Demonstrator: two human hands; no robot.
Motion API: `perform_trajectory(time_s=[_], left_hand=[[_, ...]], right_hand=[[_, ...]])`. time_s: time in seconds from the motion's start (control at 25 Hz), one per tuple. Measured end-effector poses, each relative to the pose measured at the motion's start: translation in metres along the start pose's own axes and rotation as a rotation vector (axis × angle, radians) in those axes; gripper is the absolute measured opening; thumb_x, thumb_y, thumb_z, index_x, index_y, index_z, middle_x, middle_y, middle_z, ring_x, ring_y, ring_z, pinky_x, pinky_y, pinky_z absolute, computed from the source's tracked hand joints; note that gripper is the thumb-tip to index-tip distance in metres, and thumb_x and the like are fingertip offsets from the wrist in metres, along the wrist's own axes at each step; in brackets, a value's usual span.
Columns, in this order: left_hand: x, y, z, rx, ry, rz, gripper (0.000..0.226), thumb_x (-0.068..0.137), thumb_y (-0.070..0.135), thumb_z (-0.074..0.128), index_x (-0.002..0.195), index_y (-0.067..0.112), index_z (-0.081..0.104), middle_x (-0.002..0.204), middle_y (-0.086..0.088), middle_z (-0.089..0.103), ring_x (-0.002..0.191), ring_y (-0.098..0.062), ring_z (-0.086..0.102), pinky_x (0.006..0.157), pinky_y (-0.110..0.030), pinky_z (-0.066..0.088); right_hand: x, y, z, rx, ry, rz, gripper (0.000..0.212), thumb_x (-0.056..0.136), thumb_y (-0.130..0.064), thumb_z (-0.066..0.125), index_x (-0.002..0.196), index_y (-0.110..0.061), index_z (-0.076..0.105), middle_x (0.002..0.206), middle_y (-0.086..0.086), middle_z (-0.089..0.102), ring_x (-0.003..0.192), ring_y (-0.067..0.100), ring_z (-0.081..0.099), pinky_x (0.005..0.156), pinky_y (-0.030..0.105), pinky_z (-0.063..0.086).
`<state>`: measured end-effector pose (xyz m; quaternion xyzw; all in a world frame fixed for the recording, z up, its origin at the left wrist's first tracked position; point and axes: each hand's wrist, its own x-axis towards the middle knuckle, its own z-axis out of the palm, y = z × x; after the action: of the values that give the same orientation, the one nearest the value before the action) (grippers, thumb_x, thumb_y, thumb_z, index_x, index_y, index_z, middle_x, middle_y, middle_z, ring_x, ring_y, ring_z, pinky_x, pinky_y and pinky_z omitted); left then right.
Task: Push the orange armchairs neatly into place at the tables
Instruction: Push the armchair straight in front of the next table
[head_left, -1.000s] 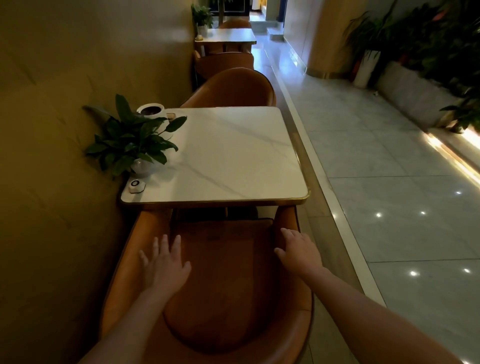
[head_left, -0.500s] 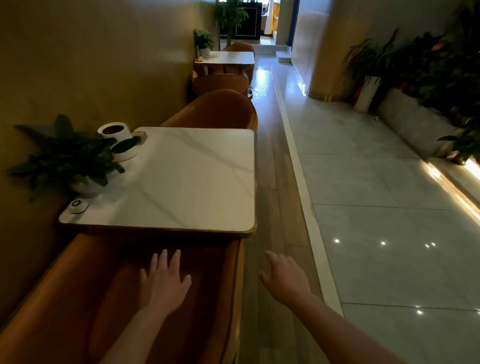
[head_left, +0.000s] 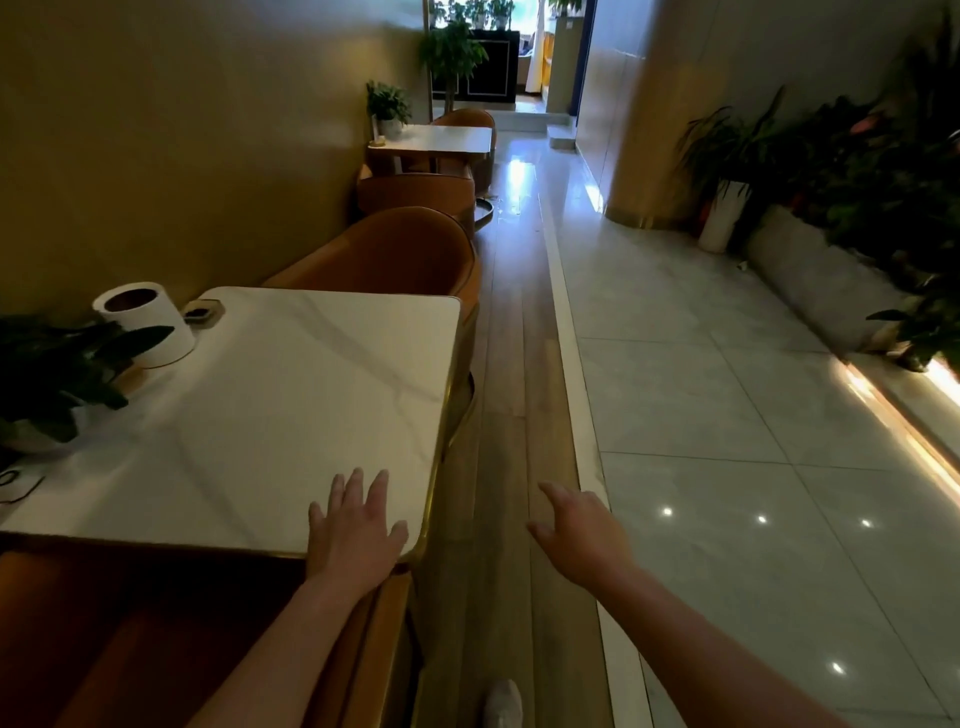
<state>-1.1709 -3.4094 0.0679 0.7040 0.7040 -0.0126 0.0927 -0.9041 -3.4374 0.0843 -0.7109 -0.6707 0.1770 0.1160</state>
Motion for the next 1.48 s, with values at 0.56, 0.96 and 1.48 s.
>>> perform_trajectory(time_s=[0.56,0.96,1.48], left_hand=[[0.295,0.149,-0.021,0.089,-0.075,-0.036,0.075,0.101,0.059,0.029,0.159,0.025,-0.003,0.169,-0.009,-0.001,0.155,-0.032,-0.001,0.123,-0.055,0.014],[0.49,0.275,-0.01,-0.113,-0.067,-0.28,0.077,0.098,0.054,0.043,0.159,0.026,0.006,0.168,-0.005,0.013,0.153,-0.026,0.016,0.122,-0.046,0.026],[0.836,0.311,-0.057,-0.181,-0.097,-0.425,0.075,0.102,0.053,0.037,0.16,0.025,-0.002,0.169,-0.007,0.003,0.154,-0.028,0.006,0.123,-0.045,0.019]], right_hand=[[0.326,0.112,-0.087,-0.016,-0.072,-0.014,0.059,0.099,-0.048,0.054,0.152,-0.027,0.038,0.141,-0.003,0.056,0.13,0.015,0.052,0.102,0.031,0.046],[0.597,0.224,-0.14,-0.063,-0.209,-0.251,0.058,0.099,-0.049,0.053,0.151,-0.029,0.038,0.132,-0.004,0.06,0.122,0.015,0.054,0.099,0.03,0.047],[0.985,0.19,-0.172,-0.166,-0.26,-0.474,0.056,0.098,-0.05,0.054,0.148,-0.03,0.04,0.133,-0.004,0.06,0.123,0.017,0.054,0.096,0.033,0.052]])
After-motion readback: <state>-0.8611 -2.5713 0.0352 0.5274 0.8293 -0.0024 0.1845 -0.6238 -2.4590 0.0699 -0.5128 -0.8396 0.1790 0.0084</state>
